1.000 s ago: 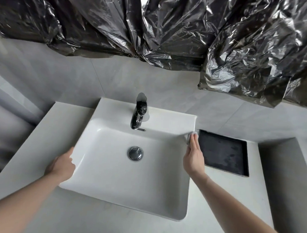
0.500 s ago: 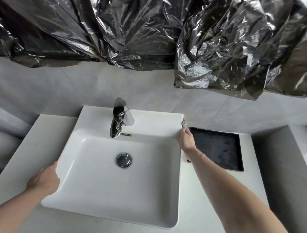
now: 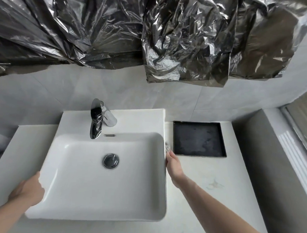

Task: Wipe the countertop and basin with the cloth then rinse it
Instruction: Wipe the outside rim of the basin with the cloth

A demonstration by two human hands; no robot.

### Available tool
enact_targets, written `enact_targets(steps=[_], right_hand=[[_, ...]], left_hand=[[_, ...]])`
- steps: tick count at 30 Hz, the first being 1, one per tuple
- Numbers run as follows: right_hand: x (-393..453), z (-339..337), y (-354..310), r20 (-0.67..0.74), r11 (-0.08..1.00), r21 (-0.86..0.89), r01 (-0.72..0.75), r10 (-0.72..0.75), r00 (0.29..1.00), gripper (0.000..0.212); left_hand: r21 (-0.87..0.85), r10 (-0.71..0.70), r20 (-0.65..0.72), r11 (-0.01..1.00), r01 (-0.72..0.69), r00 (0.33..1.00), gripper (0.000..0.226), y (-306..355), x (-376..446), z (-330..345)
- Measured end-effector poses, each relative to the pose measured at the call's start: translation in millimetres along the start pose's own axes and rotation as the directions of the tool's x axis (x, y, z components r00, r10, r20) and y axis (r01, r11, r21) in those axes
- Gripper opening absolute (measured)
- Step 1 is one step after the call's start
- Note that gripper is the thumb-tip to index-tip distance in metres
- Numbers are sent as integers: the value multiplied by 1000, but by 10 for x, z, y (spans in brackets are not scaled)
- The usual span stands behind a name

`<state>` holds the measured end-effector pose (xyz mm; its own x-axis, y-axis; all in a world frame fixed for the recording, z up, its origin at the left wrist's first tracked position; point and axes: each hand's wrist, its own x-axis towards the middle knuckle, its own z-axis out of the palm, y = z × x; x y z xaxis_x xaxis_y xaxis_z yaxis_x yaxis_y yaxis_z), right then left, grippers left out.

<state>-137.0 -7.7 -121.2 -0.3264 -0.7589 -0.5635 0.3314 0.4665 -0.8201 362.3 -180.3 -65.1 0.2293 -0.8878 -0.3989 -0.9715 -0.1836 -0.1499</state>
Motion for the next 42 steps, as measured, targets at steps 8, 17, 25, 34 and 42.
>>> enact_targets(steps=[8, 17, 25, 34, 42], right_hand=[[963, 86, -826, -19, 996, -65, 61, -62, 998, 51], [915, -61, -291, 23, 992, -118, -43, 46, 999, 61], [-897, -82, 478, 83, 995, -40, -89, 92, 992, 47], [-722, -54, 289, 58, 995, -93, -20, 26, 998, 58], [-339, 43, -176, 32, 994, -105, 24, -21, 999, 44]], left_hand=[[24, 20, 8, 1000, -20, 1000, 78, -94, 82, 56], [1, 47, 14, 999, -47, 999, 82, -70, 16, 28], [11, 35, 17, 999, -35, 999, 77, 7, -88, -2], [13, 53, 31, 998, -54, 998, 78, -6, -60, -21], [6, 68, 3, 998, -68, 998, 78, -41, -90, -23]])
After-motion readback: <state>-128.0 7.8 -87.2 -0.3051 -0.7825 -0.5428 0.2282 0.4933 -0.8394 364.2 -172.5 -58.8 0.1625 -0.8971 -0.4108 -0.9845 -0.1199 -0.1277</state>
